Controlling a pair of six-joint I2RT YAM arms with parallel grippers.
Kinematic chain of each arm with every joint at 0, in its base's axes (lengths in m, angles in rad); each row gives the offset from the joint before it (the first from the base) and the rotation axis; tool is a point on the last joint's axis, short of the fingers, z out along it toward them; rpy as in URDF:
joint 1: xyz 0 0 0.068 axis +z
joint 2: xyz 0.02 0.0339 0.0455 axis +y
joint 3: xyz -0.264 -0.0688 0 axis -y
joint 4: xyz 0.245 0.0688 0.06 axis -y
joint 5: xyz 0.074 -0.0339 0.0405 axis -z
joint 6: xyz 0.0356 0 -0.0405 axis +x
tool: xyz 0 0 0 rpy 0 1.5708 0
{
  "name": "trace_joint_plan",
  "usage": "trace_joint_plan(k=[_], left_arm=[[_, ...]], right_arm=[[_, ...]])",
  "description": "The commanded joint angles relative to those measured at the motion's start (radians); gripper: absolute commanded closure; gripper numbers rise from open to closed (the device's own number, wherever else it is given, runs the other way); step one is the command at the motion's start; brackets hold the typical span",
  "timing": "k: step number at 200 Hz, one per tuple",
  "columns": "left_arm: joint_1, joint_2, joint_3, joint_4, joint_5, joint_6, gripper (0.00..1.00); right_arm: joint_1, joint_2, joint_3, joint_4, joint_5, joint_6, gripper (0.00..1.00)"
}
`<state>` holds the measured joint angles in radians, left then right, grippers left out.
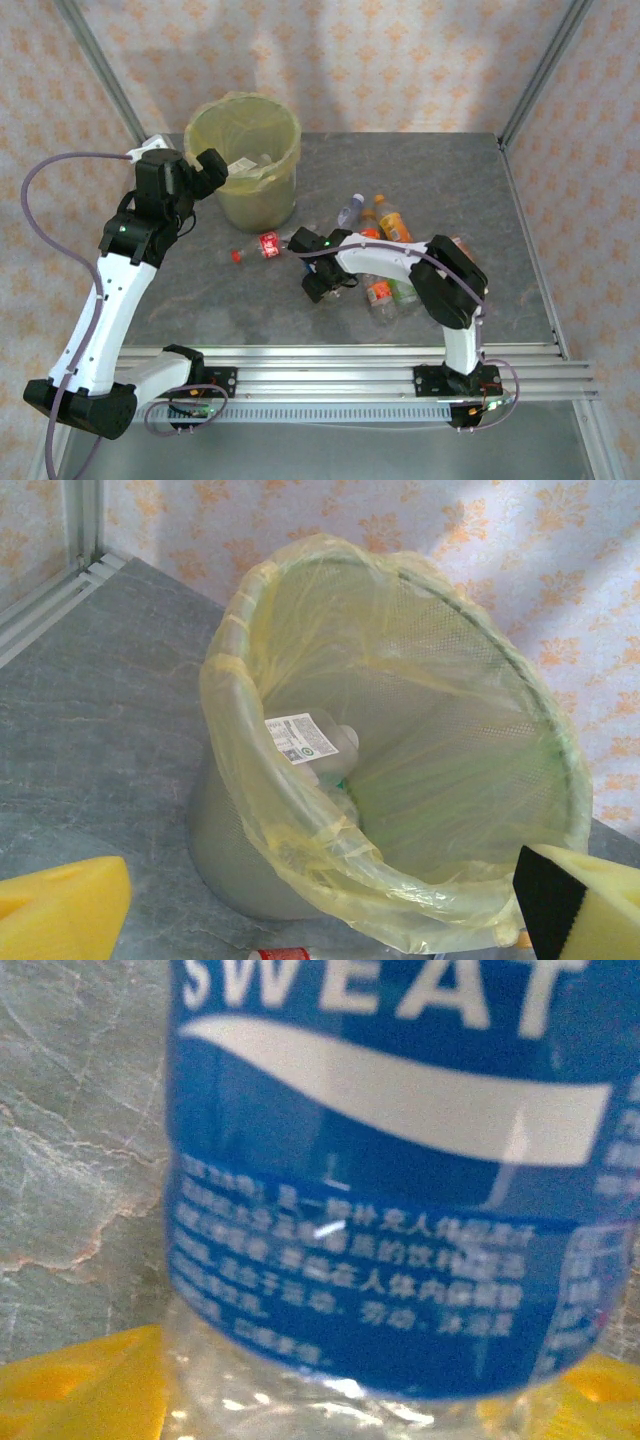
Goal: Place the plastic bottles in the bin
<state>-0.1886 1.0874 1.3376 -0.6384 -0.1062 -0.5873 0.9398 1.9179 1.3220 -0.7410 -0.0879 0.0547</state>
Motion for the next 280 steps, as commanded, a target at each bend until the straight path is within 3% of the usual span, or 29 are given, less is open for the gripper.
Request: trace_joint_plan(k=[1, 34, 59, 96, 141, 173, 223, 267, 280], left_arm=[[0.006, 0.002, -0.011, 0.01, -0.016, -0.019, 0.0], [0.006, 0.0, -0.009, 0.008, -0.015, -0.02, 0.0], [0.006, -0.001, -0.008, 0.009, 0.002, -0.019, 0.0], [0.006, 0.003, -0.002, 0.037, 0.127, 0.014, 0.0], [-0.001, 0.035, 0.022, 0.103, 0.438, 0.046, 0.0], [-0.056, 0.086, 0.057, 0.123, 0.616, 0.086, 0.0], [-0.143, 0.16, 0.093, 0.207, 0.698, 0.06, 0.0], [-0.168, 0.208, 0.153, 0.215, 0.725, 0.082, 0.09], [-0.17, 0.217, 0.158, 0.216, 0.73, 0.084, 0.15]], right_arm=[[-0.001, 0.012, -0.005, 0.016, -0.007, -0.014, 0.31], [0.0, -0.026, -0.01, 0.026, -0.009, -0.02, 0.51], [-0.001, -0.099, -0.029, 0.057, -0.014, -0.017, 0.58], [0.0, -0.271, -0.073, 0.156, -0.002, -0.014, 0.59], [-0.002, -0.467, -0.127, 0.358, 0.032, -0.019, 0.59], [-0.011, -0.547, -0.172, 0.54, 0.042, -0.035, 0.59], [-0.02, -0.57, -0.183, 0.703, -0.027, -0.059, 0.61], [-0.02, -0.57, -0.168, 0.696, -0.056, -0.045, 0.61], [-0.02, -0.572, -0.167, 0.697, -0.062, -0.038, 0.61]])
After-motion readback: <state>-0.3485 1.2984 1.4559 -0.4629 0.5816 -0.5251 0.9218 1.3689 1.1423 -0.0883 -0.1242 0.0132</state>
